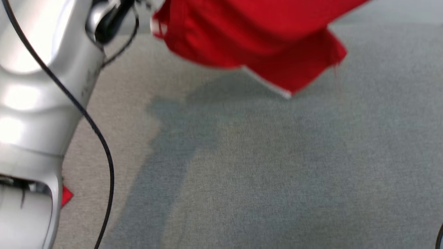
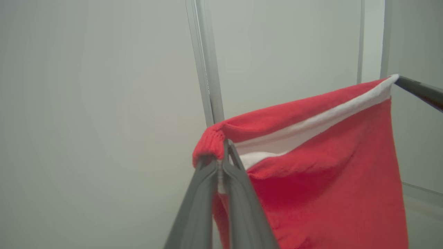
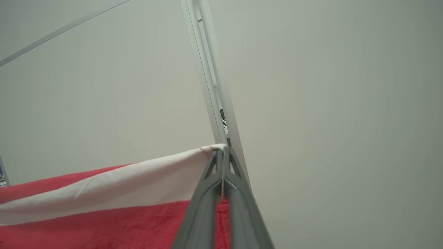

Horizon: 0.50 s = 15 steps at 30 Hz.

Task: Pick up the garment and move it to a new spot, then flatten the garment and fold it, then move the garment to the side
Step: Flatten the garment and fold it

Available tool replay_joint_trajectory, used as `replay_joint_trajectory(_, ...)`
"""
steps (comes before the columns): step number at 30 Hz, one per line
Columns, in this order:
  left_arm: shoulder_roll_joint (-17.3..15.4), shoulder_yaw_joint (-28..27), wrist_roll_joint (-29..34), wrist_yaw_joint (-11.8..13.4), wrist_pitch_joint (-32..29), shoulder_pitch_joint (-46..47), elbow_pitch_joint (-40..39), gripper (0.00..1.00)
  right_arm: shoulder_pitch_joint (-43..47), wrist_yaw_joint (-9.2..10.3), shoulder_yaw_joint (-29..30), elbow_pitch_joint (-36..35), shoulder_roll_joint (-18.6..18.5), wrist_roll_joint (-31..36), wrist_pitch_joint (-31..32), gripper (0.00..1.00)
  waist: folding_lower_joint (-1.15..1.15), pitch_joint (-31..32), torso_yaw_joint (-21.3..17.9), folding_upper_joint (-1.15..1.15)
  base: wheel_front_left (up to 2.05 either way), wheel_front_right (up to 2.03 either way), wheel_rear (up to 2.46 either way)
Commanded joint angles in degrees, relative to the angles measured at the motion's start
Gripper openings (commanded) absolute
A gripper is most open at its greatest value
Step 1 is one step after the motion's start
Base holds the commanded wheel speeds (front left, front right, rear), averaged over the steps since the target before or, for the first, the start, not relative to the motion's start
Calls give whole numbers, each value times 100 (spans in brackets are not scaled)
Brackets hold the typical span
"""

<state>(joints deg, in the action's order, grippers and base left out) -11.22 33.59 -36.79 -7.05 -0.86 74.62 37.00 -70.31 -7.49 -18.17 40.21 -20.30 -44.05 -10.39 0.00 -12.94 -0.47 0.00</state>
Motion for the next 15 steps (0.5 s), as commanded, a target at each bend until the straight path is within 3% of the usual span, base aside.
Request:
replay_joint_trajectory(1, 66, -24, 113, 60, 156, 354, 188, 0, -299, -1, -1, 161, 16, -39, -167, 0, 0, -848, -270, 0, 0, 0, 0)
replay_joint_trajectory(7, 409, -47, 579, 296, 1352, 1428, 1059, 0, -1176, -1, 196, 614, 193, 146, -497, 0, 0, -1471, -350, 0, 0, 0, 0)
replay_joint_trajectory(11, 595, -141, 653, 323, 1577, 1584, 1406, 0, -977, -1, 489, 502, 410, 322, -483, 0, 0, -1720, -352, 0, 0, 0, 0)
replay_joint_trajectory(15, 687, -300, 743, 303, 1599, 1227, 1476, 0, -623, -1, 361, 596, 553, 346, -486, 0, 0, -1886, -317, 0, 0, 0, 0)
